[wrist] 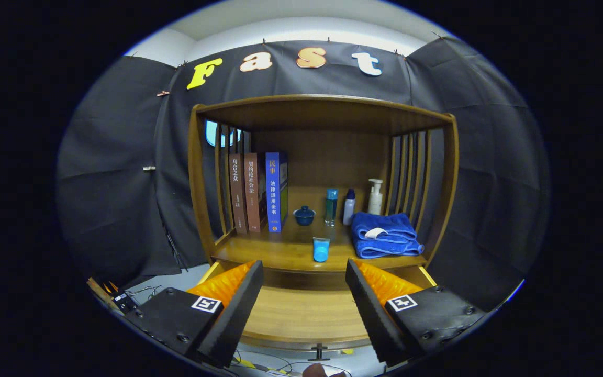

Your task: Pull open the drawer, take out the items inside it, and place them on the countertop above the cabinet.

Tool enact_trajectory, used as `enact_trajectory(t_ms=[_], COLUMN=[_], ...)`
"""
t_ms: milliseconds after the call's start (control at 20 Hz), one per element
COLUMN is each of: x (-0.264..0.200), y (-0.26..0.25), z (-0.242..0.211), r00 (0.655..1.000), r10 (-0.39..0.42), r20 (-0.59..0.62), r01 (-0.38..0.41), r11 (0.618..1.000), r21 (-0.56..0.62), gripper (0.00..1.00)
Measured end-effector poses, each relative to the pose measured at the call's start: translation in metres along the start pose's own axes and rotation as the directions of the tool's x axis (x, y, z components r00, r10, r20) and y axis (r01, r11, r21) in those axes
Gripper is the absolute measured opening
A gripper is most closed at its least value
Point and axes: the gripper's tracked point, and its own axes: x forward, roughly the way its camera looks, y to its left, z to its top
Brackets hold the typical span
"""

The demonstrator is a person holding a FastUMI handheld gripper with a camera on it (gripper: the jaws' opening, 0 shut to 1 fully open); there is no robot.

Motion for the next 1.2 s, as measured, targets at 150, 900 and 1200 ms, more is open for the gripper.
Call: enact_trajectory(t_ms=[150, 900, 1200], x=[-0.022, -0.01, 0.004], y=[0.003, -0.04, -0.029], z=[-0.011, -0.202, -0.22], r00=[0.999, 0.991, 0.995], r10=[0.005, -0.122, -0.08], r20=[0.032, -0.047, -0.067], r01=[-0.005, 0.121, 0.077], r11=[1.0, 0.992, 0.996], r21=[0.005, -0.034, -0.044], gripper=[0.99, 1.0, 0.99])
